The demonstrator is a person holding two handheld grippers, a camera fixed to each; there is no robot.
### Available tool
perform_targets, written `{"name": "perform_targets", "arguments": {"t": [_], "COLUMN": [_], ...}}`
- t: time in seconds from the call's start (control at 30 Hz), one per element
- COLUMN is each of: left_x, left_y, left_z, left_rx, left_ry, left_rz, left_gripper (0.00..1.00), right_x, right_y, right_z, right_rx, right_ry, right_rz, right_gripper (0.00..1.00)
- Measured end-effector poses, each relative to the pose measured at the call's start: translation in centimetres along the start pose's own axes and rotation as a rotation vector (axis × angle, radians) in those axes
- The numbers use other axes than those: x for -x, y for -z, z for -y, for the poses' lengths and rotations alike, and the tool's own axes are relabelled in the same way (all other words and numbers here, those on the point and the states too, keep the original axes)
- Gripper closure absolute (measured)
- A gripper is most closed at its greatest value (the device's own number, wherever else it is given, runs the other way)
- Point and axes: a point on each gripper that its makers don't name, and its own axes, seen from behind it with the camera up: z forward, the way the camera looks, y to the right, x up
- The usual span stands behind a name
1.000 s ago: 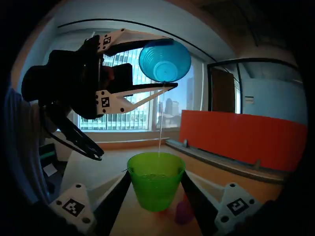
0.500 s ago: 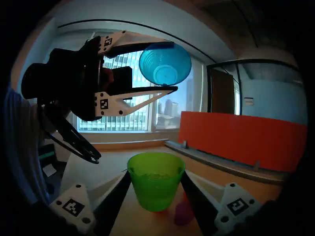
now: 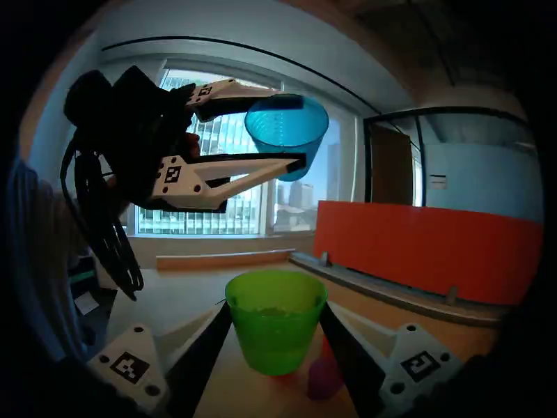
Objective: Pour water
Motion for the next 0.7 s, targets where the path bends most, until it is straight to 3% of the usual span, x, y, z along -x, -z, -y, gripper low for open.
{"name": "perform_targets", "arguments": {"t": [0.37,0.7], "left_x": [0.8,1.7], "left_y": [0.9,1.1], "left_z": [0.5,0.5], "left_rx": [-0.015,-0.018], "left_ry": [0.324,0.55], "left_rz": [0.009,0.005], "left_gripper": [0.12,0.12], "right_x": [-0.6,-1.1], "right_y": [0.5,0.9], "right_z": [-0.1,-0.1], "right_rx": [0.01,0.015], "right_ry": [0.005,0.004], "right_rz": [-0.011,-0.02], "right_gripper": [0.11,0.11]}}
